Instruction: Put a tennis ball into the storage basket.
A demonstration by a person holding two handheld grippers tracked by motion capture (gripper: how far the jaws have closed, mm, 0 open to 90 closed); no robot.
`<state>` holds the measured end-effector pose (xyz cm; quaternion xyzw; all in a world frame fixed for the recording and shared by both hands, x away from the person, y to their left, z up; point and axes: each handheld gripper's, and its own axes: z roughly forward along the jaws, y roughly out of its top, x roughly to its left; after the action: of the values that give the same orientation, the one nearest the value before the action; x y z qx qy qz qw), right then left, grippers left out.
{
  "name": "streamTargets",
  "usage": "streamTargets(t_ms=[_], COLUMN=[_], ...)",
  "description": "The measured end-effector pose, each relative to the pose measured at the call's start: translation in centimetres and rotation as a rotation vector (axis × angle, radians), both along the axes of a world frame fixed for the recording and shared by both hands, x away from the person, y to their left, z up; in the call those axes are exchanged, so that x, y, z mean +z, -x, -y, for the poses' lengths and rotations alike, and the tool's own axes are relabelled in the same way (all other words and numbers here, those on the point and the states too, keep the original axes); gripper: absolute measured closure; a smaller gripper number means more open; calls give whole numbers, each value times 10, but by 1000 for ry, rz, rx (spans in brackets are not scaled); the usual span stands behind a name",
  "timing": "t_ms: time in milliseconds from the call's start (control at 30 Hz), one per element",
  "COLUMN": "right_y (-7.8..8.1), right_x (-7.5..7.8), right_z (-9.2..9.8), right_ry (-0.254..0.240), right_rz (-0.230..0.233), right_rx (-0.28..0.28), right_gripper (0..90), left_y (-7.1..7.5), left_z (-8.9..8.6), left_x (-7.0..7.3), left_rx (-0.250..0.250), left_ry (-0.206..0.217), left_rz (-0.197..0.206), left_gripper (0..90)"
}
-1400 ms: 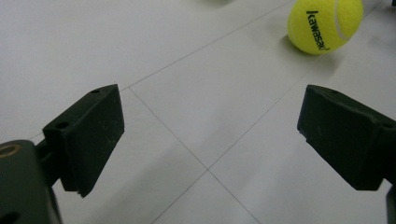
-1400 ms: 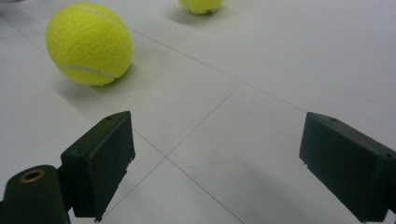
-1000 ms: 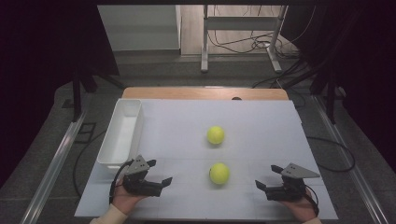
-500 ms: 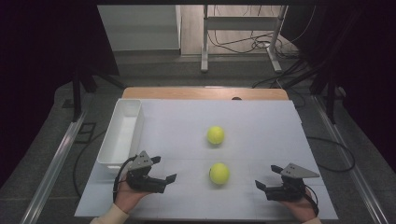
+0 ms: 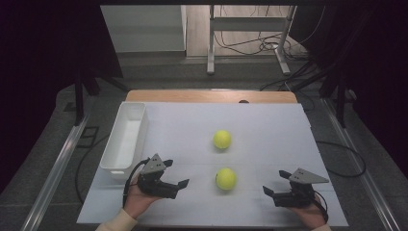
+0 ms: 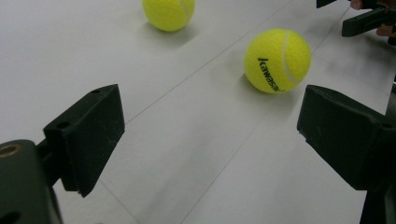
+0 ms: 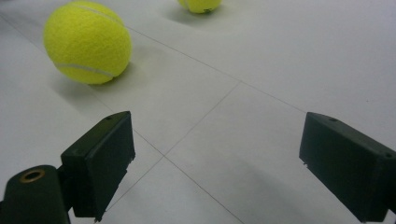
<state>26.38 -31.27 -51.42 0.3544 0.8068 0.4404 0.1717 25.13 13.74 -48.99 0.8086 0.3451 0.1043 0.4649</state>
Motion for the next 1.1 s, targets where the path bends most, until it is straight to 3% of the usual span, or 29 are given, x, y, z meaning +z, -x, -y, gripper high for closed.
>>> streamTargets(t_ms=[267,1100], right_y=[0,0], right_x=[0,-1], right_z=[0,0], right_ry=[5,18], right_rz=[2,0], right_rx=[1,4], right_gripper=[104,104], left_y=[-3,-16], left_z=[12,45], left_x=[4,8], left_rx=[-29,-106], left_ry=[-9,-33], left_rz=[7,-28], left_gripper=[83,83])
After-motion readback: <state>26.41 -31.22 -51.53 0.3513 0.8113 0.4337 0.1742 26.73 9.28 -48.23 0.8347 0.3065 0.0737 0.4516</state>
